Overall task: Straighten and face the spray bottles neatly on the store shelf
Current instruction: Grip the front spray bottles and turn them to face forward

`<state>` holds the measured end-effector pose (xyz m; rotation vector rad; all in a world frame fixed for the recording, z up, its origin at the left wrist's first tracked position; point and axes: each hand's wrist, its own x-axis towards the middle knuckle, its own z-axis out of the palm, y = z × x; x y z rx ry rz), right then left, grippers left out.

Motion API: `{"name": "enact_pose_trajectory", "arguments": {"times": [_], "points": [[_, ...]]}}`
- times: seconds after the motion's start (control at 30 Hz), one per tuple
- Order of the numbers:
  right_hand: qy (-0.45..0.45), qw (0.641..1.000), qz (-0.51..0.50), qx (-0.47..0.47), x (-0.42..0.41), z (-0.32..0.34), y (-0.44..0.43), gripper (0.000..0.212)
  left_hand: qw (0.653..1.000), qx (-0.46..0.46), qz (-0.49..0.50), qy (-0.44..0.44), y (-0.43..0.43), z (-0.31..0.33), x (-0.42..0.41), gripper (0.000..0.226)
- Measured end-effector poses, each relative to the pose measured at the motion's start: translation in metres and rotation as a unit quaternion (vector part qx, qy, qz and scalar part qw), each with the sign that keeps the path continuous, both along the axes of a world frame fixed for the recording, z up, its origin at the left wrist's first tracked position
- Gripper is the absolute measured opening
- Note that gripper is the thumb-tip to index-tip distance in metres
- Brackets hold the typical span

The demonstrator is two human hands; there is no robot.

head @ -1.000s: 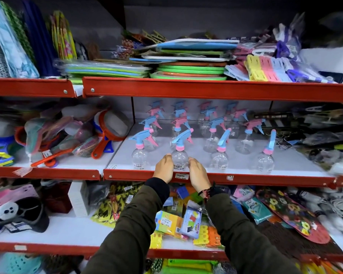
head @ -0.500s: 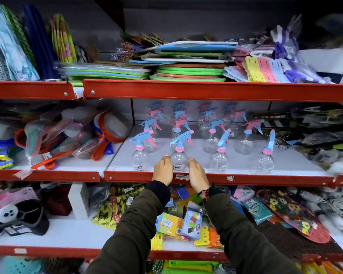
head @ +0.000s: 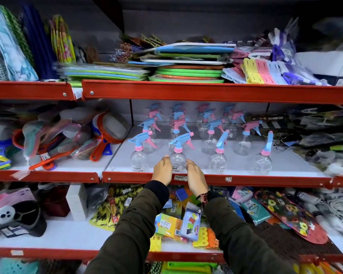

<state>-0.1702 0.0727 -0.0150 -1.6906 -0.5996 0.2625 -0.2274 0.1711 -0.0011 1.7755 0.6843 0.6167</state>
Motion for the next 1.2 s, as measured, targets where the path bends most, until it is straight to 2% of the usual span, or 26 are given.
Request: {"name": "enact_pose_trajectory", "arguments": {"times": [0.23, 0.53, 0.73, 1.0, 1.07, 1.13, 1.2], "points": [[0.021, 0.999, -0.045, 0.004, 0.004, -0.004, -0.008, 0.046, 1.000, 0.000, 0.016, -0.012, -0.006, -0.003, -0.006, 0.049], [0.023, 0.998, -0.052, 0.037, -0.002, -0.002, -0.052, 0.045, 0.996, 0.009, 0.038, -0.079, -0.047, -0.002, -0.026, 0.049], [0.029, 0.995, -0.083, 0.036, 0.007, 0.000, -0.099, 0.044, 0.994, -0.031, -0.001, -0.105, -0.094, -0.003, -0.022, 0.043], [0.028, 0.993, -0.111, 0.016, 0.056, 0.006, -0.132, 0.045, 0.994, -0.053, -0.066, -0.069, -0.128, 0.002, 0.025, 0.052], [0.027, 0.993, -0.111, 0.014, 0.069, 0.009, -0.130, 0.045, 0.995, -0.054, -0.069, -0.055, -0.128, 0.004, 0.039, 0.048], [0.032, 0.994, -0.105, 0.009, 0.080, 0.013, -0.127, 0.045, 0.997, -0.037, -0.065, -0.032, -0.126, 0.004, 0.053, 0.035], [0.031, 0.996, -0.088, -0.005, 0.089, 0.014, -0.123, 0.045, 0.999, -0.022, -0.048, -0.010, -0.124, 0.006, 0.063, 0.035]]}}
